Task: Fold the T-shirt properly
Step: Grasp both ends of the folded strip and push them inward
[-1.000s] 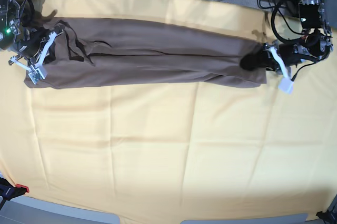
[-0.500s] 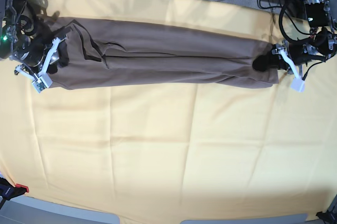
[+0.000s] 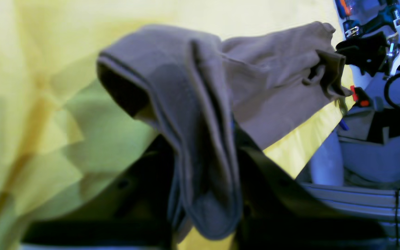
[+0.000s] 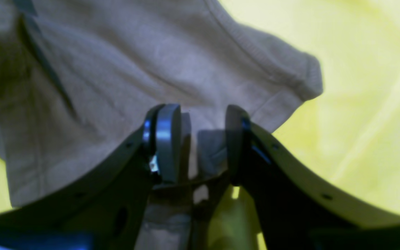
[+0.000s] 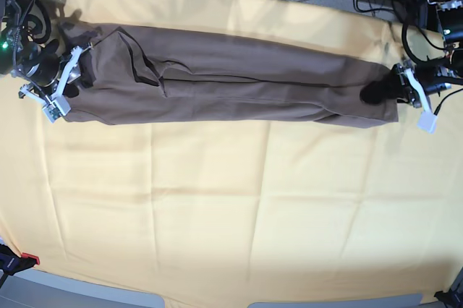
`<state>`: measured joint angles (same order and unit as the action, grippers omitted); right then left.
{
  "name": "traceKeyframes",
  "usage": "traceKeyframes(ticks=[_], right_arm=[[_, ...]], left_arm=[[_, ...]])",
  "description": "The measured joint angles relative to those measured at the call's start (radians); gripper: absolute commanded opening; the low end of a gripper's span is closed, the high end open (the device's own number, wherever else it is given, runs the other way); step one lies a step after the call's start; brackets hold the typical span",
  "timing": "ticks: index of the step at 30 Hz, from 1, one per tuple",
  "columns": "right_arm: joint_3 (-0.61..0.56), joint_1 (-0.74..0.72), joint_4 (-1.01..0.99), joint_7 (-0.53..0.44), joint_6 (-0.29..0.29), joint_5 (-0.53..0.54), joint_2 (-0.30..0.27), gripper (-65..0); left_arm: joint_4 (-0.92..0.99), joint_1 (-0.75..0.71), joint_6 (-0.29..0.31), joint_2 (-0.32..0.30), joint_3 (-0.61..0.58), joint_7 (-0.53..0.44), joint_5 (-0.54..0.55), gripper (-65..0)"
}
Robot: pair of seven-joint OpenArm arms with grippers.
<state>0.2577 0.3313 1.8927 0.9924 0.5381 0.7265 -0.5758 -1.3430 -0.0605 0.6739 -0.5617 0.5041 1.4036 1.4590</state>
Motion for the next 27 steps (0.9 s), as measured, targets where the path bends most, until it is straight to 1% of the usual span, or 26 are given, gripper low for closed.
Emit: traceKeyframes(ticks=[2,3,6,8,10,12,16,17,22,24,27], right_arm=[[0.000,0.018,0.000,-0.036,0.012,-0.013,0.001,-62.2],[0.000,0.025,0.000,-0.050,0.012,-0.024,0.003,-65.0],[0.001,0.031,-0.014,-0.115,0.014,-0.090,0.029,-65.0],[0.002,0.027,-0.046,-0.143,0.043,-0.124,0.065,-65.0],[0.002,0.029,-0.079,-0.150,0.074,-0.128,0.101,-65.0],[0.003,0.027,-0.106,-0.156,0.087,-0.134,0.126,-65.0],[0.006,0.026,-0.134,-0.166,0.094,-0.143,0.135,-65.0],[0.006,0.026,-0.134,-0.166,0.094,-0.144,0.136,-65.0],[0.006,0.026,-0.134,-0.166,0.094,-0.144,0.136,-65.0],[0.006,0.026,-0.134,-0.166,0.094,-0.144,0.136,-65.0],[0.006,0.026,-0.134,-0.166,0.094,-0.144,0.136,-65.0]], left_arm=[[0.000,0.000,0.000,0.011,0.000,0.000,0.000,-65.0],[0.000,0.000,0.000,0.017,0.000,0.000,0.000,-65.0],[0.000,0.003,0.000,0.032,0.000,0.001,-0.001,-65.0],[0.000,0.008,0.000,0.041,0.000,0.000,0.000,-65.0],[0.000,0.011,0.000,0.048,0.000,0.000,0.000,-65.0],[0.000,0.011,-0.018,0.050,0.000,0.000,0.000,-65.0],[-0.006,0.039,-0.031,0.050,0.000,0.003,-0.002,-65.0],[-0.016,0.043,-0.042,0.050,0.000,0.003,-0.002,-65.0],[-0.119,0.042,-0.042,0.051,0.000,0.004,-0.005,-65.0],[-0.172,0.043,-0.042,0.064,0.001,0.003,-0.007,-65.0],[-0.237,0.043,-0.042,0.117,0.001,0.003,-0.007,-65.0]])
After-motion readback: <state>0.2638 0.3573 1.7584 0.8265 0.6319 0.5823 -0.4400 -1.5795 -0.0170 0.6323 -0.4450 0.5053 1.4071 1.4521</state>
